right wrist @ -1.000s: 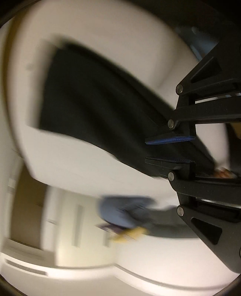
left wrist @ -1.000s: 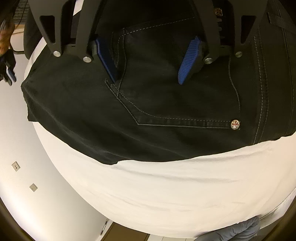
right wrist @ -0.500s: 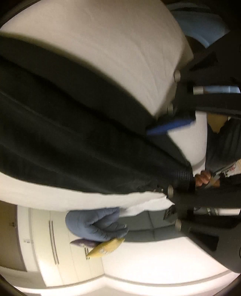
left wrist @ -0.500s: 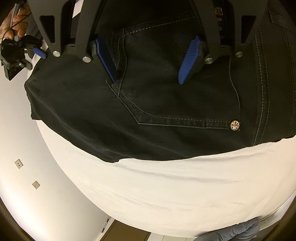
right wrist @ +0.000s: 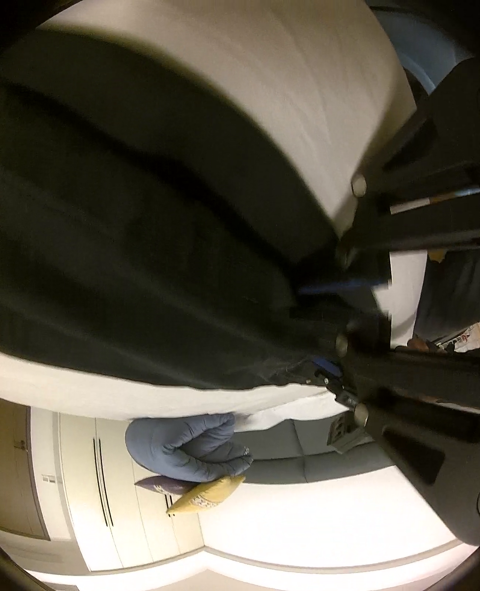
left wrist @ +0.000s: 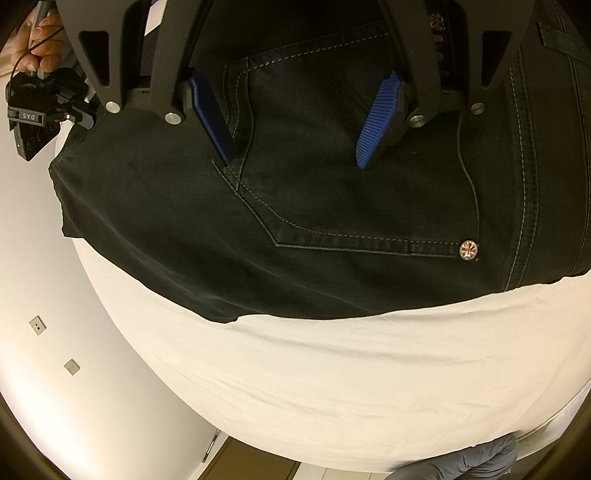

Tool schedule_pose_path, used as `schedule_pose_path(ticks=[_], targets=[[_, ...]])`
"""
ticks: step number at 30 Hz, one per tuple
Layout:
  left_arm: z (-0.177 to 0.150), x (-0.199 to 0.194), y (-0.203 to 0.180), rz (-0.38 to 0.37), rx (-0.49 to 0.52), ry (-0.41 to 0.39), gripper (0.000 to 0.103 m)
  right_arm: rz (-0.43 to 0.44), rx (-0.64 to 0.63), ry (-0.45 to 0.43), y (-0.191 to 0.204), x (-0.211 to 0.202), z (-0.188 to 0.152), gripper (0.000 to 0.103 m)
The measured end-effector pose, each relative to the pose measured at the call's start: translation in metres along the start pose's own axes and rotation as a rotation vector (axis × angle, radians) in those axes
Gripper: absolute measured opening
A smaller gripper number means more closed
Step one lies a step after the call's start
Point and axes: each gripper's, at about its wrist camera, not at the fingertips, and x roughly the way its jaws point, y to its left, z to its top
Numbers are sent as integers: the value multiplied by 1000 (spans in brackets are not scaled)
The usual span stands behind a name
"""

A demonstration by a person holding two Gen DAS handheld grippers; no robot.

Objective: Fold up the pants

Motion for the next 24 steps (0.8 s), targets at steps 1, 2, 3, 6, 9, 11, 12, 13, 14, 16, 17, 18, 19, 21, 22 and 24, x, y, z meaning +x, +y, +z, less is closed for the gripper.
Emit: schedule_pose_path(ticks=[1,2,3,6,9,11,12,13,14,16,17,18,19,21,22,24], targets=[[0,0,0,1,1,1,71,-3,-5,-1,0,1,-1,2],[0,1,-1,2,5,3,71,-9,-11,-11,0,2,-2,1],[1,1,-2,4,9,4,71,-13,-19,-15,2,2,-3,1],[2,2,-4,4,10,7,71,-16,-56,-32,10,-2,-9,1],[3,3,-6,3,11,8,71,-1,-58,-36,11,-26,-15,0],[3,3,-5,4,15,9,71,6,-43,-31,9,-42,-21,0],[3,3,-5,4,18,10,71,8,-35,-27,7,-52,-26,0],[3,3,-6,7,26,12,71,2,-28,-26,4,-57,-29,0],[4,4,-7,9,33,14,71,-9,-24,-25,1,-64,-32,0],[4,5,-9,15,48,17,71,-44,2,-31,-14,-65,-33,0],[4,5,-11,14,50,17,71,-61,23,-43,-25,-68,-30,0],[5,5,-11,12,50,16,71,-57,54,-56,-36,-72,-27,0],[5,5,-11,9,47,15,71,-43,76,-64,-45,-80,-25,0],[5,6,-10,6,42,12,71,-33,36,-70,-37,-86,-24,0],[5,6,-10,7,41,11,71,-1,12,-72,-29,-91,-25,0],[5,6,-12,12,41,7,71,58,-16,-99,-20,-103,-24,2]])
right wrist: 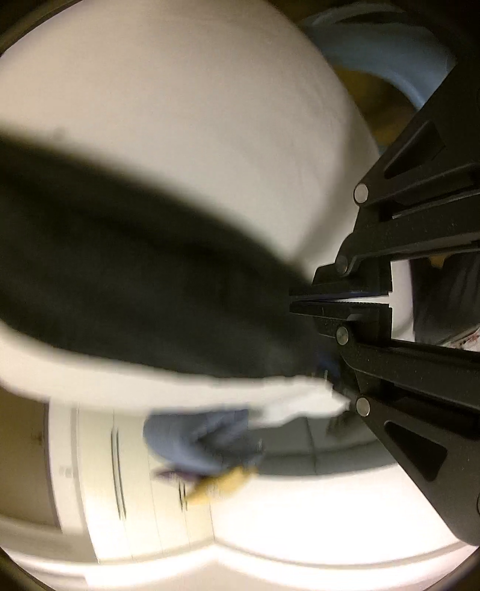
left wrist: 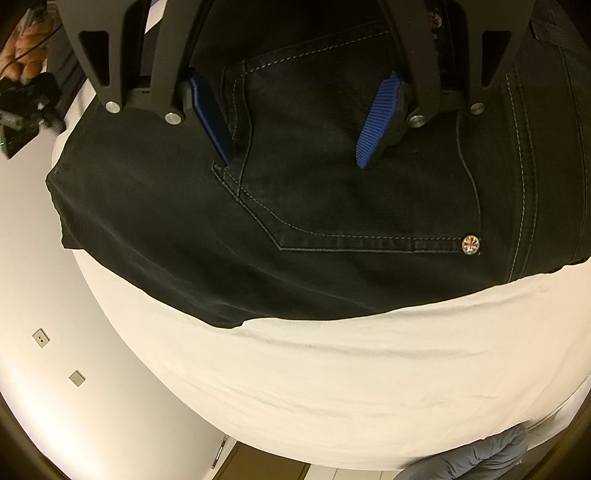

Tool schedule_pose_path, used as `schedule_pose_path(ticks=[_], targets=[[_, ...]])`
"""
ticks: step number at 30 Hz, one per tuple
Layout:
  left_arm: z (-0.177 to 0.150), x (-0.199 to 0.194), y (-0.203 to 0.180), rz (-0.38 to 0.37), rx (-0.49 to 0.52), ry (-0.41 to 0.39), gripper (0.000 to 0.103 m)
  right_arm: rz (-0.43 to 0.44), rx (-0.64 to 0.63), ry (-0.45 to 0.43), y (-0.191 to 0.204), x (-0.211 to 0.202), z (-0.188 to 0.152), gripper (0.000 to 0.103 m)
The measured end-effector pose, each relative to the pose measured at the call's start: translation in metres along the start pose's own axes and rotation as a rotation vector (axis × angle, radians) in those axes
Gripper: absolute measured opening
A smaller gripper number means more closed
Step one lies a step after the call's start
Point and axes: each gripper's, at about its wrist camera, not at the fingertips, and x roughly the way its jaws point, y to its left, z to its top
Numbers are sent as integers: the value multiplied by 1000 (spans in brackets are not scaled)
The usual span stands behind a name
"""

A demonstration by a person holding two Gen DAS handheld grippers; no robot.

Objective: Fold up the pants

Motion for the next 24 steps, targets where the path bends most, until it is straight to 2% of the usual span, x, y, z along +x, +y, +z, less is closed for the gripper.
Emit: schedule_pose_path(ticks=[1,3,4,5,7,9,16,20,21,23,24], targets=[[0,0,0,2,1,-1,71,8,-7,-19,3,-6,3,7],[-2,-1,-1,3,0,-2,71,10,7,-44,2,-13,12,28],[-4,-1,-1,0,-2,-3,71,2,20,-57,-1,-16,15,47],[-5,-3,2,-4,-4,-3,71,-6,32,-71,-5,-19,17,51],[-6,-4,4,-11,-12,-5,71,-14,83,-82,-16,-22,21,51],[-7,-5,6,-10,-13,-7,71,18,124,-79,-23,-24,22,50],[-5,-3,3,-4,-11,-9,71,21,125,-79,-30,-32,27,50],[-5,-2,3,-4,-11,-9,71,62,166,-92,-38,-31,34,47],[-5,-2,3,-4,-10,-8,71,70,164,-101,-37,-32,37,42],[-6,-2,3,-3,-9,-8,71,56,156,-109,-38,-32,42,14],[-6,-3,4,-4,-9,-8,71,45,161,-114,-40,-32,45,7]])
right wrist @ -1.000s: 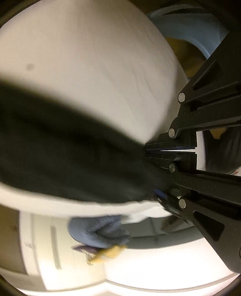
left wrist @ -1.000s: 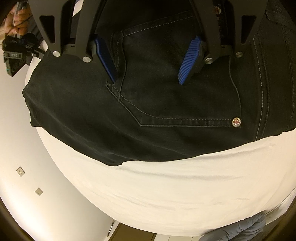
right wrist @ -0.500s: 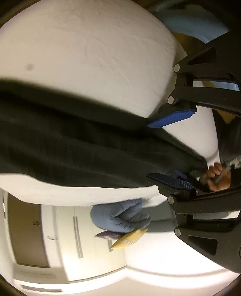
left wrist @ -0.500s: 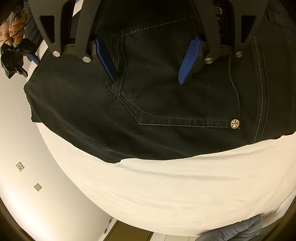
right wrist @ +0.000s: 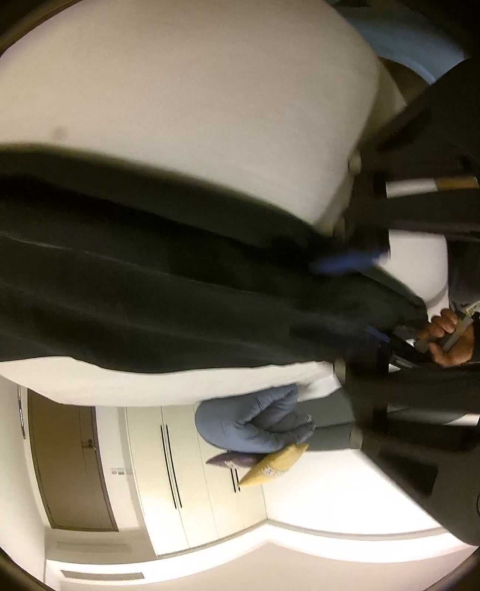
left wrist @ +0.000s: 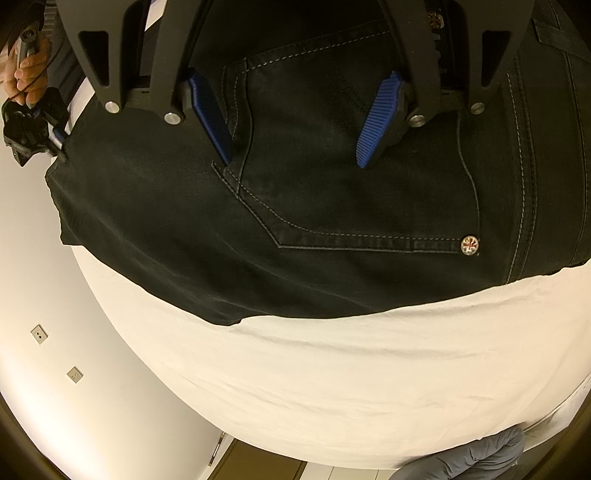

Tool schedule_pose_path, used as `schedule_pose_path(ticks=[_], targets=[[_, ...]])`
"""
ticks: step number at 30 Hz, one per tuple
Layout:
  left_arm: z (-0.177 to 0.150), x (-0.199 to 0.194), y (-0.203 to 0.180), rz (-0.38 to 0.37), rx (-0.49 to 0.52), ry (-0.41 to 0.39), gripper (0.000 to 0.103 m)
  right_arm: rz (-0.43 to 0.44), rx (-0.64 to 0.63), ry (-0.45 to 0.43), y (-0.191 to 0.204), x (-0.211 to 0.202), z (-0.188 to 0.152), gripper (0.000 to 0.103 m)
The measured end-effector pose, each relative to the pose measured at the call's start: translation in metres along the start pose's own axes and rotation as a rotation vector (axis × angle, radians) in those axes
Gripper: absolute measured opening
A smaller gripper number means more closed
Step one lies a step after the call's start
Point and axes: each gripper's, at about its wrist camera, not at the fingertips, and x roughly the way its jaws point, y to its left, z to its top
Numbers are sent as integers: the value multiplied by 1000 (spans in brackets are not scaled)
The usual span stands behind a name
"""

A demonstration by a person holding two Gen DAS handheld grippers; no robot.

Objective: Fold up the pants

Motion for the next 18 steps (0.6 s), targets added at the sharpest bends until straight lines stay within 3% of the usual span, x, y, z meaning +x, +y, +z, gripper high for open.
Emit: schedule_pose_path(ticks=[1,10,14,18], targets=[[0,0,0,0,0,0,71,-7,9,-4,-3,0,2,2],[3,3,-6,15,33,17,71,-97,-35,-31,-7,-22,-4,1],[3,4,-6,9,24,14,71,-54,-30,8,-16,-7,1,1],[3,3,-4,13,27,12,71,-82,-54,25,-8,-23,6,12]])
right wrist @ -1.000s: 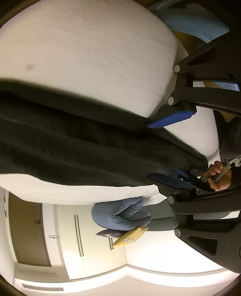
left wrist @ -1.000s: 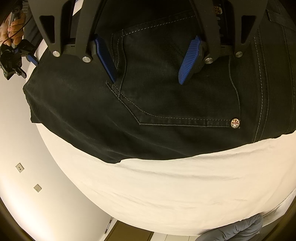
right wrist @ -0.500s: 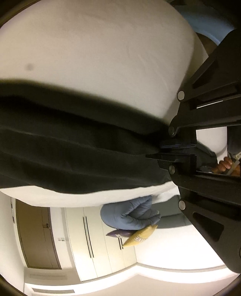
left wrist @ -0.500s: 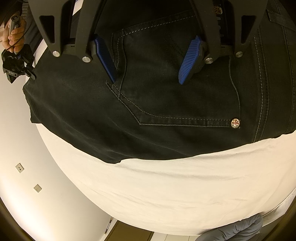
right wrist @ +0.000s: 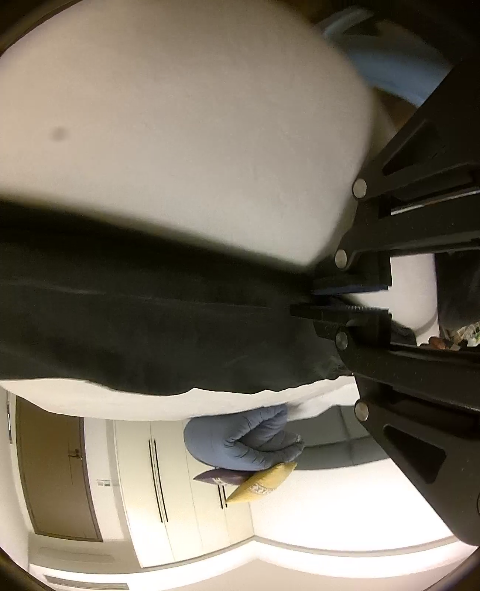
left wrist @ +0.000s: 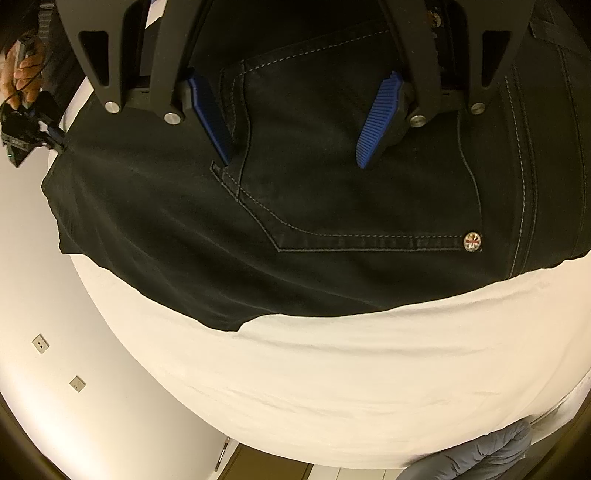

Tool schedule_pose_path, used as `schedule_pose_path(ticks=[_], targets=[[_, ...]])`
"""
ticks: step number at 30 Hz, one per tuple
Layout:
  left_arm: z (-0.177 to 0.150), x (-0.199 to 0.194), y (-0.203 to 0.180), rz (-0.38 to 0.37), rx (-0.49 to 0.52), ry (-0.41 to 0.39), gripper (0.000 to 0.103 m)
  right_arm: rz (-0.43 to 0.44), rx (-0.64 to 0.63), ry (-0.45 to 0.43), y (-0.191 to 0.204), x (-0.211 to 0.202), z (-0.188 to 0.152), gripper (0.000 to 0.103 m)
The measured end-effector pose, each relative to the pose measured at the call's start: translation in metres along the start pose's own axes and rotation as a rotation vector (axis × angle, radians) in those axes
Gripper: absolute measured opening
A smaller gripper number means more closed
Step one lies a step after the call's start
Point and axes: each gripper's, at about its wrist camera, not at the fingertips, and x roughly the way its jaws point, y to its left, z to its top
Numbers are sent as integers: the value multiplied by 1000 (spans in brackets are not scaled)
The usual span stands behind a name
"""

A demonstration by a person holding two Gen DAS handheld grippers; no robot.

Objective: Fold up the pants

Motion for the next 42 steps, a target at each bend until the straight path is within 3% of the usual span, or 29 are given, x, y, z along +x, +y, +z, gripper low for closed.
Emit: schedule_pose_path(ticks=[3,4,6,8,10,12,15,17,22,25,27,30,31,33,34,36,37,40,42], targets=[[-2,1,-2,2,3,-3,72,-103,-65,-68,12,-35,9,37],[-2,1,-2,2,4,-3,72,-137,-108,-100,25,-48,18,51],[-3,1,-4,3,7,-1,73,-147,-263,-140,63,-60,35,52],[-3,1,-5,5,7,-1,73,-162,-460,-126,107,-58,60,57],[-3,1,-7,6,6,-3,74,-247,-657,-95,150,-42,81,59],[-3,2,-8,5,6,-6,75,-357,-930,-31,195,-10,86,58],[-3,3,-12,17,28,0,77,-460,-1312,114,229,44,70,57],[-3,4,-14,27,44,5,77,-589,-1460,188,238,82,74,55],[-4,5,-17,13,61,1,82,-704,-1529,322,234,121,96,55],[-3,9,-22,14,86,8,91,-795,-1579,344,223,132,102,55],[-3,13,-29,30,116,17,97,-792,-1537,338,223,134,116,55],[-3,20,-39,72,162,24,102,-864,-1523,369,212,149,130,55],[-4,22,-42,91,175,23,102,-869,-1537,373,210,153,129,52],[-4,22,-41,90,170,17,102,-849,-1554,360,212,156,125,31],[-3,21,-40,82,163,14,102,-852,-1561,337,207,153,124,21],[-2,20,-36,66,150,11,101,-874,-1580,290,196,146,125,15],[-2,19,-35,63,148,11,101,-886,-1571,249,196,146,126,6],[-1,19,-32,55,132,6,101,-955,-1506,60,188,135,142,0],[-2,16,-25,54,128,1,101,-954,-1360,-37,186,129,170,0]])
